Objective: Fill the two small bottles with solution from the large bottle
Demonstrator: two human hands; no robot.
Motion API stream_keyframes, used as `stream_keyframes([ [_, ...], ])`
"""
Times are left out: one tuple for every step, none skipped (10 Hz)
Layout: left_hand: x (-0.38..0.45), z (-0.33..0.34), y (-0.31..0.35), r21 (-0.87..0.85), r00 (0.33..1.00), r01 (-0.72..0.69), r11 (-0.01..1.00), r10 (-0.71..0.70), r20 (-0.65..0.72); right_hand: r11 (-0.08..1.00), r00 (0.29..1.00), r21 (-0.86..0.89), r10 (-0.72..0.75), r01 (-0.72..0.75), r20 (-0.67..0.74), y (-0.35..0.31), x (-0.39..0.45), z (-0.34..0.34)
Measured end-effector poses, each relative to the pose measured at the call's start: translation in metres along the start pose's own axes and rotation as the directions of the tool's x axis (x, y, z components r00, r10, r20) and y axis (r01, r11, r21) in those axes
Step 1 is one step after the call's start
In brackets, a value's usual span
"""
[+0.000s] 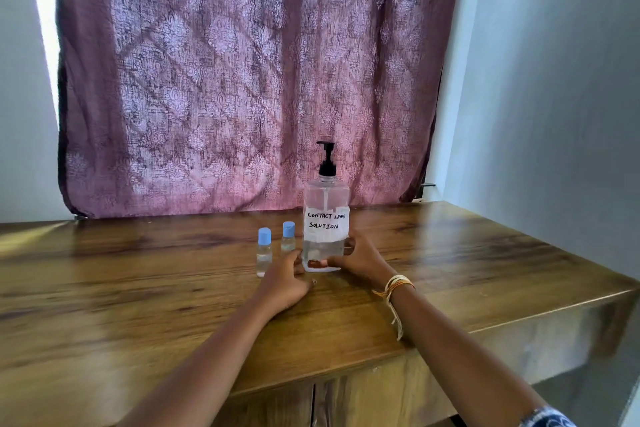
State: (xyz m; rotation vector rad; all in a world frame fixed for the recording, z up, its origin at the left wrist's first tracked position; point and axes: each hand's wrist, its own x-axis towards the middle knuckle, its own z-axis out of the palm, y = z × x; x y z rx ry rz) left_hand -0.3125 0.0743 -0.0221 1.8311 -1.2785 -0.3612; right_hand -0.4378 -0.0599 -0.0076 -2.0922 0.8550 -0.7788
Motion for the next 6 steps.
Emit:
stream_keyframes([
  [-0.002,0.001,0.002,0.026,1.000,-0.010,1.000,0.010,0.005,1.000,1.000,0.027,-0.002,0.002,0.005,0.005,0.002,0.002],
  [-0.004,0.003,0.002,0.064,1.000,-0.023,0.998,0.023,0.004,1.000,0.999,-0.006,0.014,-0.014,0.039,0.001,-0.005,0.004],
  [-0.008,0.003,0.005,0.079,0.999,-0.036,0.996,0.036,0.003,0.999,0.998,-0.053,0.011,-0.008,0.060,-0.005,-0.012,0.005],
  [-0.015,0.001,0.007,0.097,0.999,-0.042,0.994,0.040,0.029,0.995,0.996,-0.074,-0.069,0.073,0.055,-0.019,-0.030,0.006],
  [-0.024,0.002,0.007,0.160,0.998,-0.053,0.986,0.049,0.027,0.987,0.995,-0.132,-0.084,0.089,0.045,-0.023,-0.036,0.009],
  [-0.038,-0.002,0.018,0.221,0.988,-0.110,0.969,0.130,-0.081,0.971,0.995,-0.215,-0.102,0.103,0.015,-0.016,-0.033,0.015],
])
